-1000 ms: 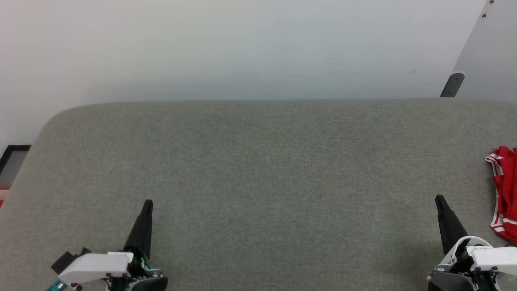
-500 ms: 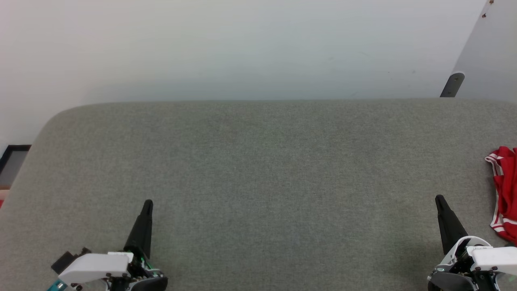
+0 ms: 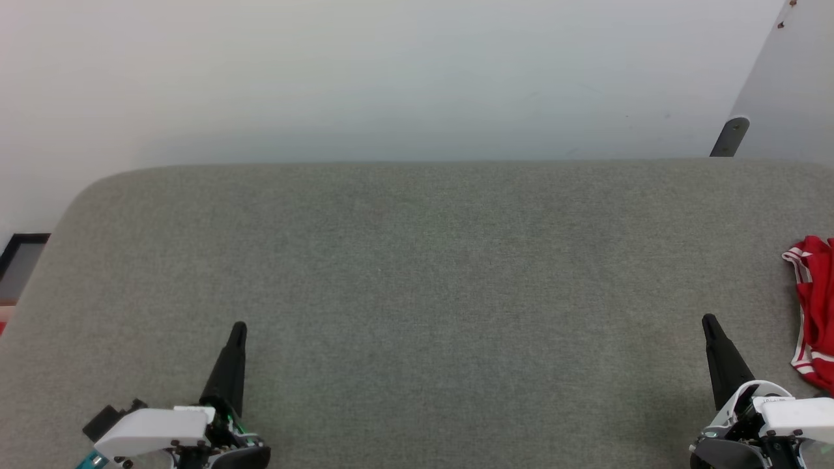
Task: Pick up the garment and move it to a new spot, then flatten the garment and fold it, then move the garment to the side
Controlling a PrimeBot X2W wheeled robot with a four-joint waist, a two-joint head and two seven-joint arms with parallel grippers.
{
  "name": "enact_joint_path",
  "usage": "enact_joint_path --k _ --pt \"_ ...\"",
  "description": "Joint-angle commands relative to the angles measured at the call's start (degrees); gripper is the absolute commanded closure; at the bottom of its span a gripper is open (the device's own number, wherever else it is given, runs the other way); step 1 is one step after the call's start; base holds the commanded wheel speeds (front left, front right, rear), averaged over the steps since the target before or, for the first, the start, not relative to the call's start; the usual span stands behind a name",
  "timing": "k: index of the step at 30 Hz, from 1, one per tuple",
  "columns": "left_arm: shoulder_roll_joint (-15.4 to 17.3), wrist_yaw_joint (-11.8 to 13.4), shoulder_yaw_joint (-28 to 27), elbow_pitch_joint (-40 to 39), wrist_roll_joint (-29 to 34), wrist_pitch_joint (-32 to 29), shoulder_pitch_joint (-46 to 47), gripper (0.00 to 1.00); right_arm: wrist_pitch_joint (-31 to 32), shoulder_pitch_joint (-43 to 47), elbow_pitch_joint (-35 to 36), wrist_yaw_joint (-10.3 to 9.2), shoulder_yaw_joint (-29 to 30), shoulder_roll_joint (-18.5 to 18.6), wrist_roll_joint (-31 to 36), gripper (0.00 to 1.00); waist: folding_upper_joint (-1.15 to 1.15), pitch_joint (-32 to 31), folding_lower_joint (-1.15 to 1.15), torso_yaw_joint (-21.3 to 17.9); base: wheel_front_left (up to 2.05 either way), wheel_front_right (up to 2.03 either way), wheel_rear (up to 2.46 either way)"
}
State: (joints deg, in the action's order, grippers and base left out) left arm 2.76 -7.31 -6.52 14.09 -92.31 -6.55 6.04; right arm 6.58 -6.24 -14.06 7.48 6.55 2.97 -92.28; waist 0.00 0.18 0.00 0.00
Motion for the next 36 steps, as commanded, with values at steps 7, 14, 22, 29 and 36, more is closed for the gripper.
enact_joint_path --k 7,14,22,29,36 --pt "0.04 -0.35 -0.09 -0.10 -0.19 -0.16 0.51 1.00 0.12 -0.17 -0.01 0.02 -0.03 -0.21 -0.26 1.00 0.00 0.00 0.00 0.00 0.00 0.00 0.00" --pt "0.04 -0.35 -0.10 -0.10 -0.19 -0.16 0.51 1.00 0.12 -0.17 -0.01 0.02 -0.03 -0.21 -0.26 1.00 0.00 0.00 0.00 0.00 0.00 0.00 0.00" --pt "0.04 -0.35 -0.09 -0.10 -0.19 -0.16 0.51 1.00 0.12 -0.17 -0.01 0.02 -0.04 -0.21 -0.26 1.00 0.00 0.00 0.00 0.00 0.00 0.00 0.00" --pt "0.04 -0.35 -0.09 -0.10 -0.19 -0.16 0.51 1.00 0.12 -0.17 -0.01 0.02 -0.03 -0.22 -0.26 1.00 0.00 0.00 0.00 0.00 0.00 0.00 0.00" --pt "0.04 -0.35 -0.10 -0.10 -0.19 -0.16 0.51 1.00 0.12 -0.17 -0.01 0.02 -0.04 -0.22 -0.26 1.00 0.00 0.00 0.00 0.00 0.00 0.00 0.00"
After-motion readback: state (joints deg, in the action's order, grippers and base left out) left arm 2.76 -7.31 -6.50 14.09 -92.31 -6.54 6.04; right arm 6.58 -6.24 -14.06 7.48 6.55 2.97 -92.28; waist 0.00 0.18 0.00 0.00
